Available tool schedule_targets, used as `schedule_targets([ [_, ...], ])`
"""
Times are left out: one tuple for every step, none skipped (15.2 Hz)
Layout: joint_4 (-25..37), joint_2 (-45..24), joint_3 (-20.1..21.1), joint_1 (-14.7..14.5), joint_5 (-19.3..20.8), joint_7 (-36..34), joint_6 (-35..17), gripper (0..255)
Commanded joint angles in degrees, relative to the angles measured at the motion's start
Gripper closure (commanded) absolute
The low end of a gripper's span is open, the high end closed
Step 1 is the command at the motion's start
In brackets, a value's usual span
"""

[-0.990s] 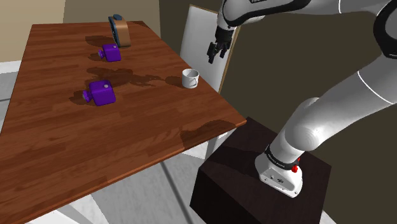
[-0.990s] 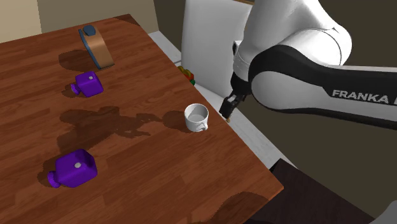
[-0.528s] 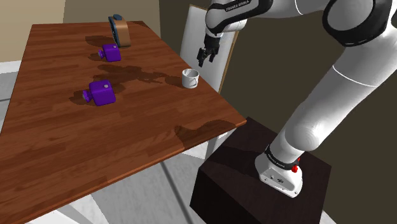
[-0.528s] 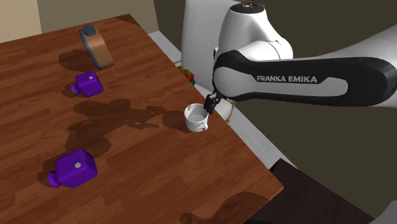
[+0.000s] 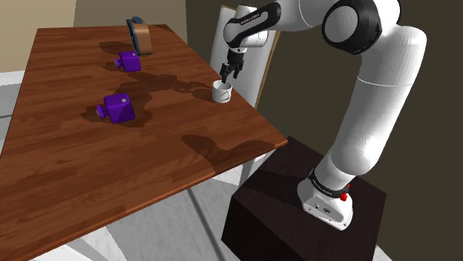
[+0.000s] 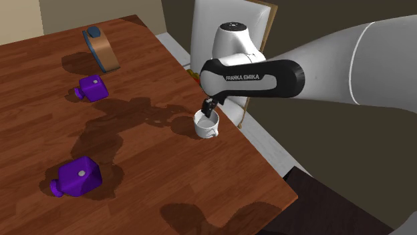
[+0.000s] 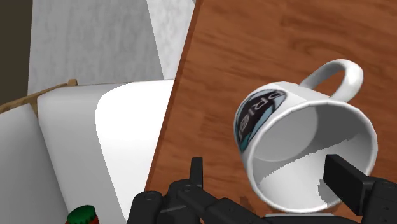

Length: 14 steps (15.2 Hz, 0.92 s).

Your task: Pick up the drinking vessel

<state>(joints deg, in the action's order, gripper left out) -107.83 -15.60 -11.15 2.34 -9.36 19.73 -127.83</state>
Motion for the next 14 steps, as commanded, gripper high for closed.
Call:
schedule_targets([
  [1.7,-2.5,0.3,0.4,-1.0,0.9,-0.6,0],
  [1.4,-2.9,0.3,0.5,-1.2,1.0,-1.3,0],
  [1.1,-3.2,0.4,0.5,-1.3,1.2,-1.9,0],
  [0.8,-3.6,0.5,0.6,-1.5,1.3,-2.5,0],
  [0.5,-4.0,0.5,0.6,-1.6,1.5,-3.2,0],
  [0.3,-4.4,0.6,0.6,-1.8,1.6,-3.8,0],
  [0.1,-4.8,0.7,0.7,-2.0,1.8,-4.4,0],
  [-0.1,-5.1,0.7,0.7,-2.1,1.8,-4.8,0],
  [-0.1,-5.1,0.7,0.7,-2.1,1.8,-4.8,0],
  [0.1,-5.1,0.7,0.7,-2.1,1.9,-4.7,255],
  [0.1,-5.1,0.7,0.7,-2.1,1.9,-4.7,255],
  [0.1,-5.1,0.7,0.7,-2.1,1.9,-4.7,255],
  [0.0,-5.1,0.7,0.7,-2.1,1.9,-4.7,255],
  [0.0,-5.1,0.7,0.7,-2.1,1.9,-4.7,255],
])
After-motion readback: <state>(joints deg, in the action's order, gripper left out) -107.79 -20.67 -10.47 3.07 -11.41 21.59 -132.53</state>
